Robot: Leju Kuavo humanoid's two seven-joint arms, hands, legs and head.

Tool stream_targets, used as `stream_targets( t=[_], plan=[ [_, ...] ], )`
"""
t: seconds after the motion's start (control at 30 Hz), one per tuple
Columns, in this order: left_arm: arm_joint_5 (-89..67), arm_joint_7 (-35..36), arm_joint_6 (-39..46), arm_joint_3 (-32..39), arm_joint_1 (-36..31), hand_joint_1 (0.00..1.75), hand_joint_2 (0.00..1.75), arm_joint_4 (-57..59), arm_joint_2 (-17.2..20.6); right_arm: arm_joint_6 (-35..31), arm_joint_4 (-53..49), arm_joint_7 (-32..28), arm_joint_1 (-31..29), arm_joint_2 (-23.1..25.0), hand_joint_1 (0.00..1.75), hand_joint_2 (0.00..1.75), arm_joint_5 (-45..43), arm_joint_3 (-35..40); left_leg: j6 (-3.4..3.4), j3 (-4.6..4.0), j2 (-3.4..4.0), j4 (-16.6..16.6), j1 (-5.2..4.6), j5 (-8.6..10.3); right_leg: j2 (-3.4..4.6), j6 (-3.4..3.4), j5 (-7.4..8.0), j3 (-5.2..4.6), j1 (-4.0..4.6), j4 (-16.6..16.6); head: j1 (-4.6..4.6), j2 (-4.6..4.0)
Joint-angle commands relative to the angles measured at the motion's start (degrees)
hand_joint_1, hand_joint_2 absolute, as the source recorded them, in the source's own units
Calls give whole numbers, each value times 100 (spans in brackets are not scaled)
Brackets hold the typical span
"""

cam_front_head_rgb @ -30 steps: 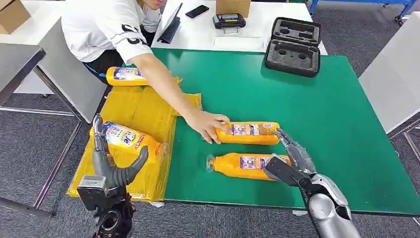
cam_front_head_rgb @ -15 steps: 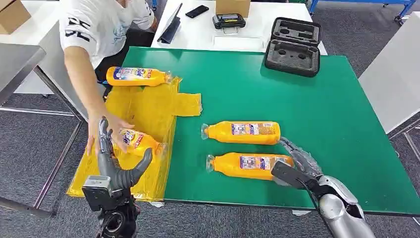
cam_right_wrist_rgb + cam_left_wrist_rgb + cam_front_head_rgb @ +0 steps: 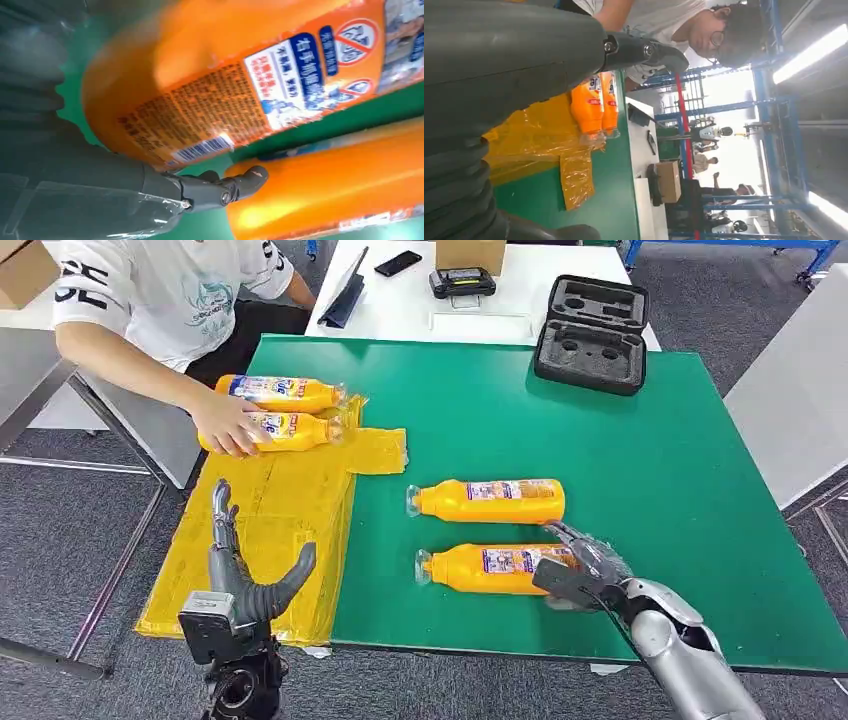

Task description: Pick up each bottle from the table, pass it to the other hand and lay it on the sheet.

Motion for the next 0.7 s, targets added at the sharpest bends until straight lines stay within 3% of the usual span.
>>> stream_targets(
  t=[0.03,0.27,0.4,0.5,0.53,0.6,0.7],
  plan=[
    [-11,5,74,-75,-141,0,175,427,71,300,1328,-42,-1248,110,0,175,83,1037,-5,27,21,-6,-1,-9,22,-6,-3,20,-1,-4,-2,0],
    [27,-20,73,-43,-124,0,175,423,83,416,1658,-143,-1669,149,0,175,55,1415,-3,19,15,-4,0,-4,11,-5,-1,16,0,-3,0,0],
    [114,4,-55,15,-137,0,175,381,37,750,2067,-161,-2216,167,0,175,-117,1765,-5,34,33,0,-2,-15,29,-7,-6,26,-2,2,-2,0],
    [105,38,-82,29,-164,0,175,373,20,757,2028,-202,-2217,72,0,175,-197,1850,-5,31,24,2,-1,-13,21,-7,-7,26,-1,4,-2,0],
    [104,44,-80,33,-183,0,175,393,41,791,1960,-229,-2185,5,10,175,-268,1941,-4,23,12,-1,-1,-6,9,-5,-4,20,-1,2,-2,0],
    [125,48,-79,33,-234,0,175,455,80,777,1935,-239,-2171,57,86,175,-293,2041,-2,15,3,-3,-2,0,-2,-3,-2,15,-1,-1,-2,0],
    [144,49,-63,29,-270,0,175,511,81,692,2012,-205,-2181,134,86,175,-325,2129,-5,33,11,-4,1,-8,6,-7,-7,32,2,-4,0,0]
  ],
)
